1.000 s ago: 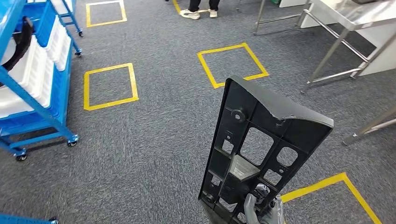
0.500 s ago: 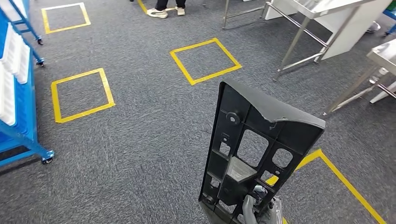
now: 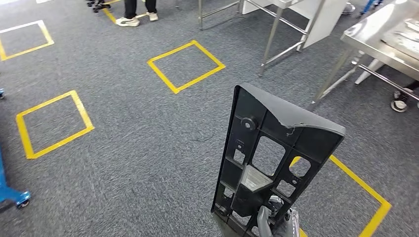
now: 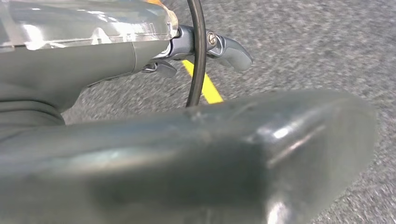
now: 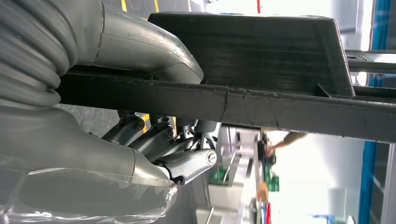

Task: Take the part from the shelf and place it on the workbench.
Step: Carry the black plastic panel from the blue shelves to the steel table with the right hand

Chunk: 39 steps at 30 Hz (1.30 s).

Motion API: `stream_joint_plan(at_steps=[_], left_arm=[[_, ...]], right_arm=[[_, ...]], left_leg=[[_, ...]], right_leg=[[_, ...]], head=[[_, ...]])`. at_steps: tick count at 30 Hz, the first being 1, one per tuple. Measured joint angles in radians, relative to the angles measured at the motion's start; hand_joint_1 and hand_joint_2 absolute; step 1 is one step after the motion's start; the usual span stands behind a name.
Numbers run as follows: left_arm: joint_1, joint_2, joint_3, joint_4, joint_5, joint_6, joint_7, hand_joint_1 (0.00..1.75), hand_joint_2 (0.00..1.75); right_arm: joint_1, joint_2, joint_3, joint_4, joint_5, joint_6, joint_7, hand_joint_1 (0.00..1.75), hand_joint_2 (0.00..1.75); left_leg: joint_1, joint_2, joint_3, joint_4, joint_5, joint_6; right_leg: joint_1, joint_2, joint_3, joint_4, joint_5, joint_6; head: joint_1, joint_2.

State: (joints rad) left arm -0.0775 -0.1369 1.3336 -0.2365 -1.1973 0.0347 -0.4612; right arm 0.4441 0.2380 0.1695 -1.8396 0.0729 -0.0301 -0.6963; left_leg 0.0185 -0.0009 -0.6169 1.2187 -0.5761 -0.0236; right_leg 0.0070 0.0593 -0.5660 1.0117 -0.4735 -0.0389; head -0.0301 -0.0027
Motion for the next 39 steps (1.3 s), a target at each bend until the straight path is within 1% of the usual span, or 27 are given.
stream_joint_plan(at_steps=[2,4,6,7,8,10,12,13,14,15,17,19,20,22,24,26,27,28,29,30,31,32,34,35,36,37,39], left_arm=[[0.000,-0.001,0.000,0.000,0.000,0.000,0.000,0.00,0.00],[0.000,-0.002,0.000,0.000,0.000,-0.001,0.000,0.00,0.00],[-0.003,-0.006,0.000,0.000,0.000,-0.002,0.000,0.00,0.00],[-0.004,-0.008,0.000,0.000,0.000,-0.002,0.000,0.00,0.00],[-0.005,-0.010,0.000,0.000,0.000,-0.003,-0.001,0.00,0.00],[-0.002,-0.011,0.000,0.000,0.001,-0.004,-0.001,0.00,0.00],[0.000,-0.011,0.000,0.000,0.002,-0.006,-0.001,0.00,0.00],[0.001,-0.011,0.000,0.000,0.002,-0.007,-0.001,0.00,0.00],[0.000,-0.011,0.000,0.000,0.002,-0.008,-0.001,0.00,0.00],[-0.001,-0.011,0.000,0.000,0.002,-0.009,-0.001,0.00,0.00],[-0.003,-0.013,0.000,0.000,0.002,-0.012,-0.002,0.00,0.00],[-0.004,-0.016,0.000,0.000,0.002,-0.013,-0.002,0.00,0.00],[-0.005,-0.017,0.000,0.000,0.002,-0.013,-0.002,0.00,0.00],[-0.007,-0.018,0.000,0.000,0.002,-0.014,-0.003,0.00,0.00],[-0.009,-0.018,0.000,0.000,0.002,-0.014,-0.004,0.00,0.00],[-0.006,-0.017,0.000,0.000,0.003,-0.016,-0.006,0.00,0.00],[-0.004,-0.017,0.000,0.000,0.003,-0.016,-0.006,0.00,0.00],[-0.002,-0.017,0.000,0.000,0.003,-0.017,-0.006,0.00,0.00],[0.000,-0.017,0.000,0.000,0.003,-0.017,-0.006,0.00,0.00],[0.001,-0.017,0.000,0.000,0.003,-0.017,-0.006,0.00,0.00],[0.001,-0.016,0.000,0.000,0.003,-0.018,-0.006,0.00,0.00],[0.000,-0.016,0.000,0.000,0.003,-0.018,-0.006,0.00,0.00],[0.000,-0.015,0.000,0.000,0.004,-0.018,-0.004,0.00,0.00],[0.000,-0.015,0.000,0.000,0.004,-0.018,-0.003,0.00,0.00],[0.000,-0.015,0.000,0.000,0.004,-0.018,-0.002,0.00,0.00],[-0.001,-0.016,0.000,0.000,0.004,-0.018,0.000,0.00,0.00],[-0.001,-0.017,0.000,0.000,0.004,-0.018,0.000,0.00,0.00]], right_arm=[[0.000,0.000,0.000,0.001,0.000,0.000,0.000,1.75,1.75],[0.000,0.000,0.000,0.001,0.002,0.000,0.000,1.75,1.75],[0.003,0.001,0.000,0.001,0.006,0.000,0.000,1.75,1.75],[0.004,0.001,-0.001,0.001,0.008,0.000,0.000,1.75,1.75],[0.004,0.001,-0.001,0.001,0.009,0.000,0.000,1.75,1.75],[0.001,0.001,-0.002,0.001,0.012,0.000,0.000,1.75,1.75],[-0.001,0.001,-0.002,0.002,0.014,0.000,0.000,1.75,1.75],[0.000,0.001,-0.003,0.004,0.014,0.000,0.001,1.75,1.75],[0.000,0.001,-0.003,0.005,0.015,0.000,0.001,1.75,1.75],[0.000,0.001,-0.003,0.005,0.015,0.001,0.002,1.75,1.75],[-0.001,0.001,-0.003,0.006,0.017,0.001,0.002,1.75,1.75],[-0.003,0.001,-0.003,0.005,0.017,0.003,0.002,1.75,1.75],[-0.004,0.001,-0.003,0.005,0.018,0.004,0.002,1.75,1.75],[-0.002,0.001,-0.002,0.005,0.018,0.005,0.003,1.75,1.75],[-0.002,0.002,-0.001,0.004,0.019,0.005,0.004,1.75,1.75],[-0.005,0.003,0.001,0.004,0.020,0.005,0.006,1.75,1.75],[-0.006,0.003,0.001,0.004,0.021,0.005,0.007,1.75,1.75],[-0.005,0.003,0.002,0.004,0.022,0.005,0.008,1.75,1.75],[-0.004,0.003,0.001,0.004,0.023,0.005,0.009,1.75,1.75],[-0.004,0.003,0.002,0.004,0.024,0.005,0.010,1.75,1.75],[-0.004,0.003,0.002,0.004,0.025,0.005,0.010,1.75,1.75],[-0.004,0.003,0.002,0.004,0.025,0.005,0.011,1.75,1.75],[-0.004,0.003,0.002,0.004,0.025,0.004,0.011,1.75,1.75],[-0.004,0.003,0.003,0.004,0.025,0.003,0.011,1.75,1.75],[-0.002,0.003,0.003,0.004,0.026,0.001,0.011,1.75,1.75],[0.000,0.003,0.003,0.004,0.026,-0.002,0.011,1.75,1.75],[0.002,0.003,0.003,0.003,0.027,-0.006,0.011,1.75,1.75]], left_leg=[[0.007,-0.044,0.046,-0.113,0.051,-0.001],[0.007,-0.072,0.062,-0.157,0.055,0.008],[0.005,-0.055,0.064,-0.162,0.058,0.023],[0.006,-0.045,0.065,-0.165,0.061,0.029],[0.007,-0.033,0.066,-0.169,0.064,0.035],[0.006,-0.009,0.068,-0.173,0.066,0.043],[0.004,0.019,0.068,-0.174,0.064,0.046],[0.003,0.032,0.069,-0.174,0.062,0.046],[0.003,0.044,0.071,-0.174,0.060,0.045],[0.003,0.056,0.074,-0.174,0.057,0.045],[0.001,0.075,0.084,-0.177,0.052,0.041],[0.000,0.093,0.093,-0.183,0.049,0.033],[-0.001,0.103,0.097,-0.188,0.048,0.028],[-0.001,0.115,0.107,-0.191,0.042,0.017],[-0.001,0.078,0.096,-0.144,0.007,0.012],[0.003,0.026,0.040,-0.023,-0.052,0.010],[0.003,0.015,0.007,0.036,-0.072,0.009],[0.003,0.010,-0.016,0.072,-0.074,0.008],[0.003,0.008,-0.023,0.071,-0.056,0.007],[0.003,0.005,-0.013,0.032,-0.020,0.007],[0.004,-0.007,0.010,-0.033,0.021,0.009],[0.005,-0.033,0.032,-0.094,0.049,0.011],[0.005,-0.074,0.057,-0.161,0.069,0.017],[0.003,-0.081,0.059,-0.164,0.064,0.021],[0.002,-0.071,0.060,-0.166,0.067,0.027],[0.002,-0.059,0.062,-0.170,0.069,0.033],[0.006,-0.034,0.067,-0.181,0.075,0.045]], right_leg=[[-0.004,0.027,-0.007,0.022,-0.011,0.012],[-0.006,0.049,-0.020,0.037,-0.016,0.026],[-0.008,0.065,-0.029,0.039,-0.013,0.036],[-0.007,0.054,-0.033,0.044,-0.016,0.041],[-0.007,0.031,-0.043,0.063,-0.028,0.046],[-0.007,-0.028,-0.089,0.157,-0.080,0.056],[-0.012,-0.050,-0.150,0.273,-0.126,0.063],[-0.013,-0.054,-0.164,0.297,-0.125,0.064],[-0.014,-0.057,-0.158,0.282,-0.105,0.063],[-0.013,-0.063,-0.132,0.231,-0.073,0.060],[-0.004,-0.106,-0.062,0.097,-0.018,0.045],[0.010,-0.140,-0.028,0.028,-0.004,0.030],[0.014,-0.140,-0.028,0.024,-0.006,0.024],[0.011,-0.114,-0.019,0.008,0.001,0.017],[0.002,-0.091,-0.005,-0.012,0.010,0.007],[-0.002,-0.067,0.000,-0.016,0.012,-0.001],[-0.002,-0.052,0.000,-0.014,0.011,-0.003],[-0.001,-0.036,0.000,-0.012,0.009,-0.003],[0.000,-0.020,0.001,-0.008,0.007,-0.002],[-0.001,-0.004,0.001,-0.003,0.004,0.001],[-0.002,0.010,0.001,0.004,-0.001,0.004],[-0.002,0.022,-0.002,0.013,-0.006,0.009],[-0.004,0.044,-0.012,0.029,-0.013,0.021],[-0.005,0.054,-0.018,0.032,-0.013,0.028],[-0.008,0.065,-0.022,0.032,-0.012,0.034],[-0.010,0.064,-0.024,0.033,-0.011,0.039],[-0.008,0.023,-0.043,0.070,-0.034,0.050]], head=[[0.000,0.000],[0.000,0.000],[0.000,0.000],[0.000,0.000],[0.001,0.000],[0.001,0.000],[0.001,0.000],[0.001,0.000],[0.001,0.000],[0.001,0.000],[0.001,0.000],[0.001,0.000],[0.001,0.000],[0.001,0.000],[0.001,0.000],[0.000,0.000],[0.000,0.000],[0.000,0.000],[0.001,0.000],[0.000,0.000],[0.000,0.000],[0.001,0.000],[0.001,0.000],[0.001,0.000],[0.001,0.000],[0.001,0.000],[0.001,0.000]])
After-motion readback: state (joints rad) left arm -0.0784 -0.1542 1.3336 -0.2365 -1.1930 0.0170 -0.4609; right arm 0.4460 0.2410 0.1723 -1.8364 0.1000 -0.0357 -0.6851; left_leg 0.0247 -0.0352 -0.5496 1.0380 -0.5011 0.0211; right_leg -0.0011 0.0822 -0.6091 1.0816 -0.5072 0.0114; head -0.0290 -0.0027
